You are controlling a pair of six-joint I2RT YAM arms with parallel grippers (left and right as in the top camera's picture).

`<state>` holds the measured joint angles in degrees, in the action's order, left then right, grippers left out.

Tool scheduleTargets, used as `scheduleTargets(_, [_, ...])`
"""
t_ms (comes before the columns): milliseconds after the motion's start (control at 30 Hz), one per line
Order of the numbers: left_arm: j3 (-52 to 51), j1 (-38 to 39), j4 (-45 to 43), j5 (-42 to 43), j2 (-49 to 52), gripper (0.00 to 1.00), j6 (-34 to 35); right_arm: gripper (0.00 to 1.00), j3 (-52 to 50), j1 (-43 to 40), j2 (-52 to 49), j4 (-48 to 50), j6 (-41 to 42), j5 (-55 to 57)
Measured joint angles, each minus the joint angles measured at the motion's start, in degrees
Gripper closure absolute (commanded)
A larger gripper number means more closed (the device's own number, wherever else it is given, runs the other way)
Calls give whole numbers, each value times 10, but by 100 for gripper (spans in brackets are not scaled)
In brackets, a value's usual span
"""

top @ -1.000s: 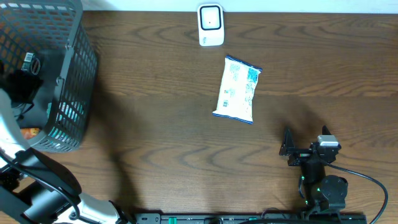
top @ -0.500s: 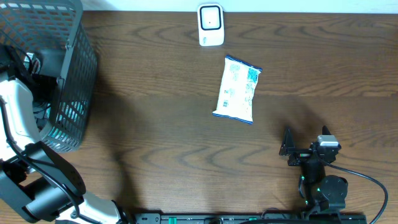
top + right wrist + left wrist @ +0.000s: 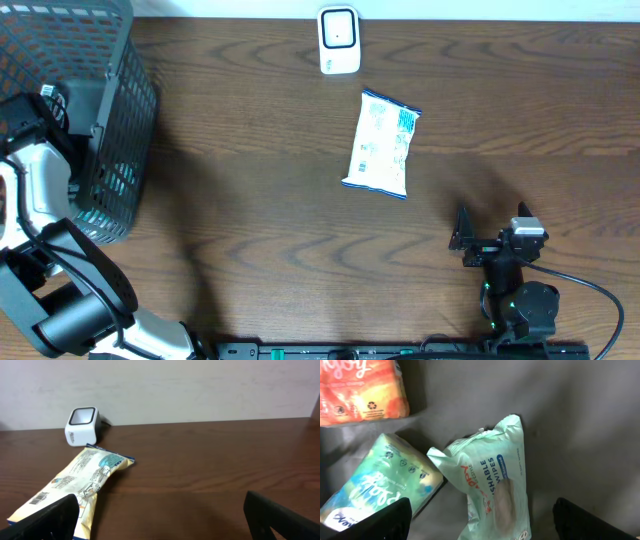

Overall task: Scan the item barcode
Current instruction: 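Grasp the green wipes pack in the basket with the left gripper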

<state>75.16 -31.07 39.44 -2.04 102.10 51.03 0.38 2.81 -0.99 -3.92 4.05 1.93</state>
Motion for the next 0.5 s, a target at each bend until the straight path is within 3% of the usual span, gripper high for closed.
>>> scheduleTargets(300, [-1,1,-41,3,61,13,0,1,0,0,0,0,0,0])
scheduleTargets(400, [1,3,-46,3,65,39,0,1,0,0,0,0,0,0])
scheduleTargets(500, [1,3,-49,5,85,53,1,1,0,0,0,0,0,0])
